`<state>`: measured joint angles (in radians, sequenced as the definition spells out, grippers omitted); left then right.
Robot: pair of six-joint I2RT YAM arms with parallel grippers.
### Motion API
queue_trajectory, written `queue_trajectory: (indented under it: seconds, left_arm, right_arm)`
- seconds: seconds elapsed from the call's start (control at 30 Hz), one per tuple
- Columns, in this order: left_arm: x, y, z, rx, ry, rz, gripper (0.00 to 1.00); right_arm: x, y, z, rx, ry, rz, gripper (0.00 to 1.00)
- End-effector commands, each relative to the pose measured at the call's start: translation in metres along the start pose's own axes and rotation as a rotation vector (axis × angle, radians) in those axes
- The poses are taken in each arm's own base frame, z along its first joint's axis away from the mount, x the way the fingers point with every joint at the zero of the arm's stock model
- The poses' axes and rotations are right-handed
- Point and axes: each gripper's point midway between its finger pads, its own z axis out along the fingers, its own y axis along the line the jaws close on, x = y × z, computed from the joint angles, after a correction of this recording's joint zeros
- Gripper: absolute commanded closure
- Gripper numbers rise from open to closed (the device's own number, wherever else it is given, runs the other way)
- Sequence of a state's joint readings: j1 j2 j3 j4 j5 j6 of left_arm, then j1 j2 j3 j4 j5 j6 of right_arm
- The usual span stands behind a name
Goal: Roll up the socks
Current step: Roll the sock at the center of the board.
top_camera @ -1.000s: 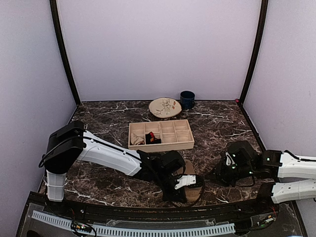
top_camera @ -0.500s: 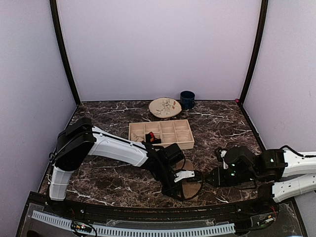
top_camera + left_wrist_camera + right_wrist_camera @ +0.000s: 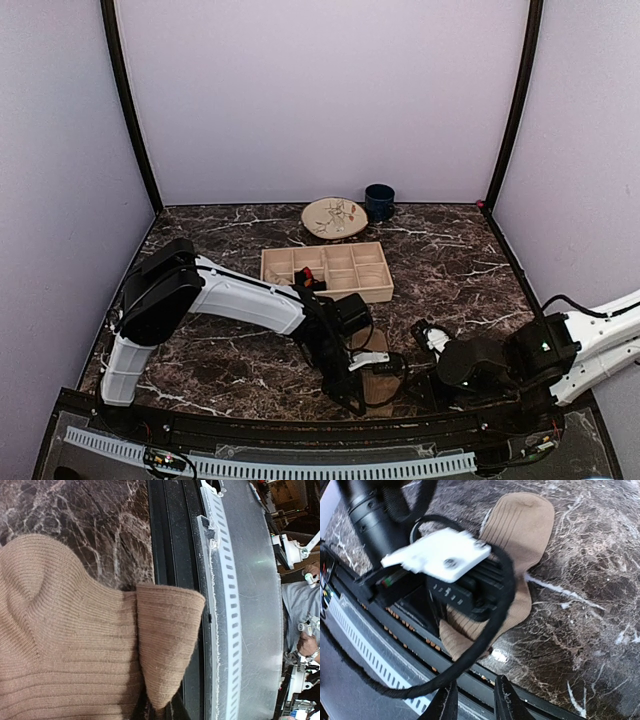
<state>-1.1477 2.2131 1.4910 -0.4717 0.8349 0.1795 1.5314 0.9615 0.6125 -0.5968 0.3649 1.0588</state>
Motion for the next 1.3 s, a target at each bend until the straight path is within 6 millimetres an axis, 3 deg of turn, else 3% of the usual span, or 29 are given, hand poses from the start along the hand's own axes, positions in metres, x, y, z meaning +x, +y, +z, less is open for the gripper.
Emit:
queue_trajectory:
  seconds: [0.0,0.23,0.7,1.0,1.27]
  left_arm:
    - [0.005,-0.006,-0.002,0.063,0.020,-0.041,1.00]
    - [0.006,-0.002,-0.002,0.093,0.027,-0.075,1.00]
    - [0.006,0.014,-0.008,0.117,0.022,-0.129,1.00]
    - [0.010,0.013,-0.007,0.135,0.028,-0.142,1.00]
    - [0.011,0.011,-0.007,0.145,0.031,-0.146,1.00]
  right_arm:
    - [-0.004,0.015,-0.007,0.005,-0.042,-0.052,0.75]
    - [0.008,0.035,0.005,0.009,-0.022,-0.169,0.75]
    - [0.025,0.050,0.032,0.004,0.037,-0.309,0.70]
    - [0.028,0.041,0.050,0.066,0.045,-0.353,0.62]
    - [0.019,0.031,0.064,0.122,0.028,-0.374,0.59]
